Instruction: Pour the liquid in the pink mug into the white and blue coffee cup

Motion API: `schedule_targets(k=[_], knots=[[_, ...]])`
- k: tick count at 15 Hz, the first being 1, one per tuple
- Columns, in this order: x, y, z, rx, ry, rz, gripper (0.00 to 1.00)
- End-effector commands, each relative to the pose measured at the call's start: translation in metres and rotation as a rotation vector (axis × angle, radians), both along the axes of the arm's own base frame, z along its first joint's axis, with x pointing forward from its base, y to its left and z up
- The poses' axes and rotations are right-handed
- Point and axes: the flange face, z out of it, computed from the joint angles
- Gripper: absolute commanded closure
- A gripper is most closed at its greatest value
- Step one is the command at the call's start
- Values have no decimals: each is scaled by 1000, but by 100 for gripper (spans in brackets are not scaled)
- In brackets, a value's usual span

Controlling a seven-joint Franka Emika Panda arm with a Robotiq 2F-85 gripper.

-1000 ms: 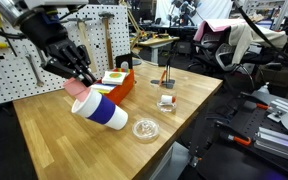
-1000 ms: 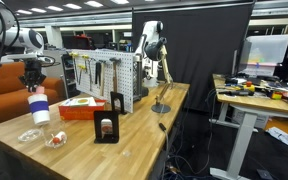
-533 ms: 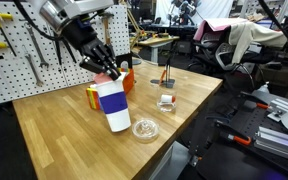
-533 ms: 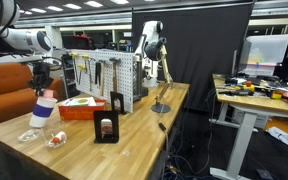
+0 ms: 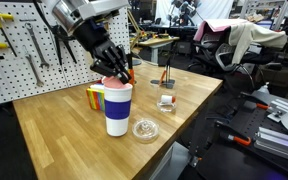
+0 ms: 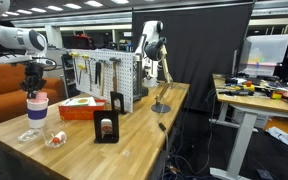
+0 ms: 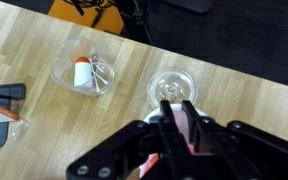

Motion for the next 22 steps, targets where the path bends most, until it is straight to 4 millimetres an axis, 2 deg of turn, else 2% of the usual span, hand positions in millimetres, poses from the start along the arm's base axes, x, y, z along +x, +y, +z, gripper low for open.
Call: schedule_targets(k=[1, 5, 13, 22], knots=[[-14, 6, 14, 57, -78, -25, 96], [-19, 19, 24, 93, -154, -35, 96], [-25, 23, 35, 116, -219, -70, 96], [-39, 14, 73, 118, -298, -145, 96]])
